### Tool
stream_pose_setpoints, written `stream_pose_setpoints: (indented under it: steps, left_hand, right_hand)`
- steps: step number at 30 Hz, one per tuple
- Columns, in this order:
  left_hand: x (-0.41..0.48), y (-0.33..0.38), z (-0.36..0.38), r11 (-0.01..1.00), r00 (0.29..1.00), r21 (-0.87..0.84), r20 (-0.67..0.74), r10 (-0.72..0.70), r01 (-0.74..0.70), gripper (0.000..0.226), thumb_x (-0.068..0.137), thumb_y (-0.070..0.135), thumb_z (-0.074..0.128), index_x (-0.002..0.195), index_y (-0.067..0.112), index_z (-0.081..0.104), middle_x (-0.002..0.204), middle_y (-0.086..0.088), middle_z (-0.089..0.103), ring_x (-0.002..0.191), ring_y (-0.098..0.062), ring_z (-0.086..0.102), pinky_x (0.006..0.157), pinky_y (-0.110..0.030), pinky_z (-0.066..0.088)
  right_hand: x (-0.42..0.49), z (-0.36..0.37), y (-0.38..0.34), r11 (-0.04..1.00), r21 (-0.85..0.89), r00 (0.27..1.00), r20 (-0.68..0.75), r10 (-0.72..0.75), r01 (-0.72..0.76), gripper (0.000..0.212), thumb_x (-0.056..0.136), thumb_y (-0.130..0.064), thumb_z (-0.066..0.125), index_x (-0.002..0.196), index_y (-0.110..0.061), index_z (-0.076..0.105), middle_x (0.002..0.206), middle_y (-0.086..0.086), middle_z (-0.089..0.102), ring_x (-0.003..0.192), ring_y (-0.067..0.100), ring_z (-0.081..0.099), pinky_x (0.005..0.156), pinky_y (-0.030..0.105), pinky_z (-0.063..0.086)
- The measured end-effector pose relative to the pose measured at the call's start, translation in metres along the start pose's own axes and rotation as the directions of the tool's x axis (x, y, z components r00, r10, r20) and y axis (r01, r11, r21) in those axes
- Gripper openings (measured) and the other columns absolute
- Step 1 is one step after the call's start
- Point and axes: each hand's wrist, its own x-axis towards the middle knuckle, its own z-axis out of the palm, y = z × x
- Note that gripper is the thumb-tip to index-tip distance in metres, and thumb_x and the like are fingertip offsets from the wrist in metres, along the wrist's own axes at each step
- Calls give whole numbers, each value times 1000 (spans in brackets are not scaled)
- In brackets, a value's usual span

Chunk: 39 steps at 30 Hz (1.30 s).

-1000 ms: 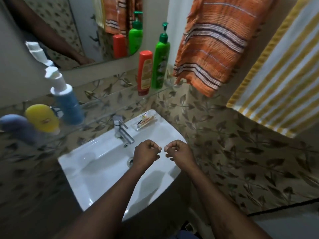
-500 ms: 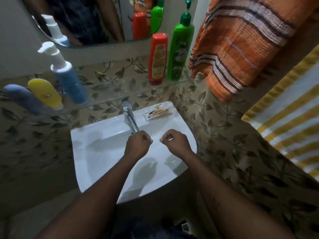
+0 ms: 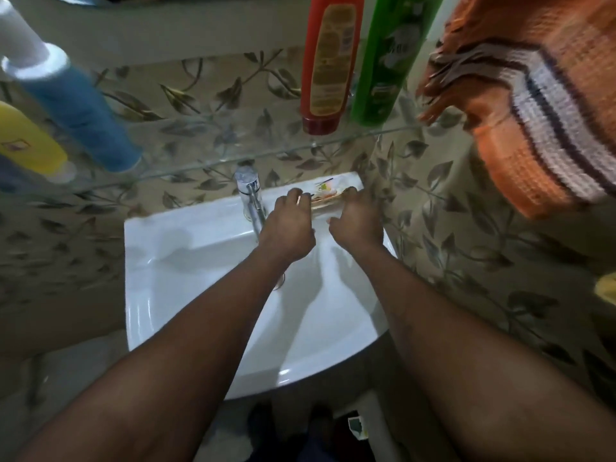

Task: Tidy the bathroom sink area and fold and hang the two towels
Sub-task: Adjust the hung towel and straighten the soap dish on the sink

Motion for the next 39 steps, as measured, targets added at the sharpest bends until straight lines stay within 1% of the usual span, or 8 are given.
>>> stream_pose_setpoints:
  steps: [5,10,14,19,22,26,34,39]
  left_hand:
    - [23,-17,16,991,990,-17,-52,-131,130,79,93,21,69,159,14,28,168,-11,24,145,-35,40,113,-56,45]
    - [44,-21,15,986,986,-33,-33,-162,161,83,88,33,76,156,14,32,153,-14,43,130,-37,53,97,-51,52]
    - [56,-22,16,986,983,20,70,-169,168,76,89,33,77,152,12,38,147,-15,49,126,-38,58,94,-48,53]
    - [57,-21,21,980,984,92,15,-178,176,47,94,20,68,137,8,55,134,-16,54,118,-37,62,90,-45,53]
    - [52,-21,23,984,987,72,-14,-161,161,43,93,15,66,134,9,55,132,-14,54,115,-37,63,81,-43,50]
    - [44,-23,23,993,994,52,-30,-105,106,39,90,13,65,129,9,57,128,-12,54,110,-37,64,85,-48,57]
    - [5,-21,14,999,1000,-41,-17,18,-19,57,87,17,72,141,11,56,140,-9,56,115,-36,65,92,-46,56]
    - [-45,-8,8,971,999,-237,-23,-29,23,83,83,26,87,155,17,48,153,-6,51,132,-30,58,106,-40,49]
  right_hand:
    - [33,17,12,998,-36,996,58,61,-59,88,84,-23,79,158,-19,31,153,17,43,134,39,52,104,44,50]
    - [57,23,16,999,-51,988,153,5,2,99,84,-32,83,163,-22,23,153,16,50,128,38,60,100,40,53]
    - [73,25,8,994,-99,985,166,-37,54,94,87,-38,77,164,-27,24,150,13,49,131,37,58,100,40,50]
    - [79,33,7,978,-185,986,152,-70,98,84,94,-44,67,166,-33,24,147,14,51,133,38,55,104,41,49]
    - [78,33,10,979,-184,987,147,-61,88,83,93,-40,68,165,-36,26,146,14,51,133,37,55,105,40,48]
    - [67,32,13,978,-190,983,173,-57,90,86,86,-48,78,159,-37,36,141,13,54,130,35,58,100,38,49]
    - [5,21,27,987,-144,994,90,-66,79,67,84,-36,80,144,-29,50,123,13,58,114,37,63,86,39,52]
    - [-41,3,32,985,-135,993,62,-98,105,60,87,-28,77,141,-27,51,120,13,56,107,39,63,75,40,51]
